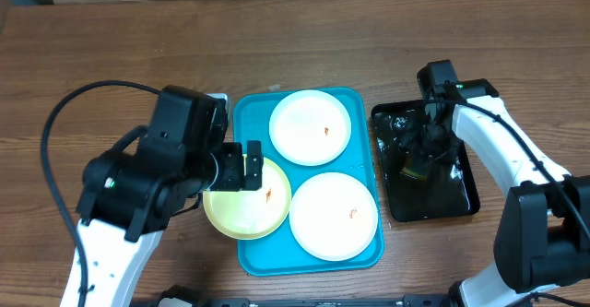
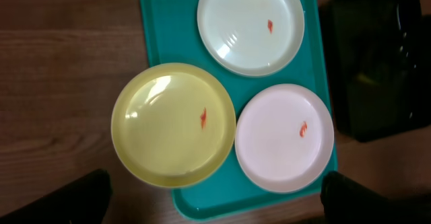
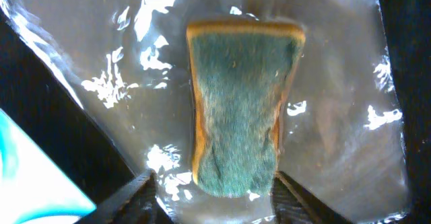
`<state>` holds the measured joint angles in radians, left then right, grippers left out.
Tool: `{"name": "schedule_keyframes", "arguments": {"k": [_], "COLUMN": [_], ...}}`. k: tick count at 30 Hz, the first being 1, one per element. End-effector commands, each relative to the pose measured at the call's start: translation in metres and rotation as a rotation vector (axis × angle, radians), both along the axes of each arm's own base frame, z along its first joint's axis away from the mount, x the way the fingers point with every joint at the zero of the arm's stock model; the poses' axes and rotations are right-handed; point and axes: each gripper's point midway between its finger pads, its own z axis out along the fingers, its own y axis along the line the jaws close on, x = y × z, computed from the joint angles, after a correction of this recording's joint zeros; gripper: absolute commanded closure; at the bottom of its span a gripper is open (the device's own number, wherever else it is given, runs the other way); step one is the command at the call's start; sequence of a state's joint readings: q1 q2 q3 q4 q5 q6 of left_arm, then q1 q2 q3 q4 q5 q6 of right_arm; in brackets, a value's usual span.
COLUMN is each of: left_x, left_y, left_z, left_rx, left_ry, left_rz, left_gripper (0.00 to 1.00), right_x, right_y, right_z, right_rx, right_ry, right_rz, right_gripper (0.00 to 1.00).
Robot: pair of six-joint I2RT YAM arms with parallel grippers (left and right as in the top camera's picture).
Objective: Clean dirty plates on tray and stack at the side
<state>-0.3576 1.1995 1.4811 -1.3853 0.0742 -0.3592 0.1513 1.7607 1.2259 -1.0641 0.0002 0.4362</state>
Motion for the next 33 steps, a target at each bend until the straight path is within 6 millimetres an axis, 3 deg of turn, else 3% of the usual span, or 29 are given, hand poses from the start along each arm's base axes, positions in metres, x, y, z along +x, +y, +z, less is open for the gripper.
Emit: {"name": "schedule_keyframes", "arguments": {"k": [1, 5, 10, 15, 17, 21, 25, 27, 30, 33], "left_x": [-0.004, -0.012, -0.017, -0.027, -0.027, -0.019, -0.016, -0.017, -0.024, -0.049], "left_y": [-0.014, -0.027, -0.035, -0.033, -0.032, -0.024, 0.005, 0.015, 0.011, -0.013], "left_z": [-0.007, -0.021, -0.040, -0.079, -0.100, -0.141, -0.174, -0.182, -0.184, -0.181], "left_rx": [-0.050, -0.063, -0.036, -0.006, 0.003, 0.053, 0.198, 0.242, 0.217, 0.080], "left_ry": [0.076, 0.169, 0.231, 0.319, 0.334, 0.329, 0.346, 0.359, 0.401, 0.528], "left_rz": [-0.057, -0.120, -0.164, -0.165, -0.156, -0.095, 0.045, 0.119, 0.131, 0.077], "left_gripper": [0.00, 0.04, 0.07, 0.11, 0.18, 0.43, 0.71, 0.92, 0.95, 0.91], "right_x": [-0.004, -0.009, -0.013, -0.015, -0.016, -0.018, -0.019, -0.020, -0.020, -0.020], "right_y": [-0.009, -0.012, -0.012, -0.013, -0.013, -0.013, -0.013, -0.013, -0.013, -0.013], "right_z": [-0.008, -0.033, -0.051, -0.051, -0.051, -0.051, -0.051, -0.051, -0.051, -0.051], "right_rx": [-0.047, -0.057, -0.054, -0.056, -0.057, -0.059, -0.059, -0.060, -0.060, -0.060], "right_ry": [-0.011, -0.017, -0.012, -0.005, 0.001, 0.009, 0.014, 0.015, 0.017, 0.017], "right_rz": [-0.070, -0.095, -0.102, -0.101, -0.102, -0.101, -0.101, -0.101, -0.100, -0.100], "right_gripper": [0.54, 0.67, 0.95, 0.96, 0.96, 0.95, 0.94, 0.94, 0.94, 0.94]}}
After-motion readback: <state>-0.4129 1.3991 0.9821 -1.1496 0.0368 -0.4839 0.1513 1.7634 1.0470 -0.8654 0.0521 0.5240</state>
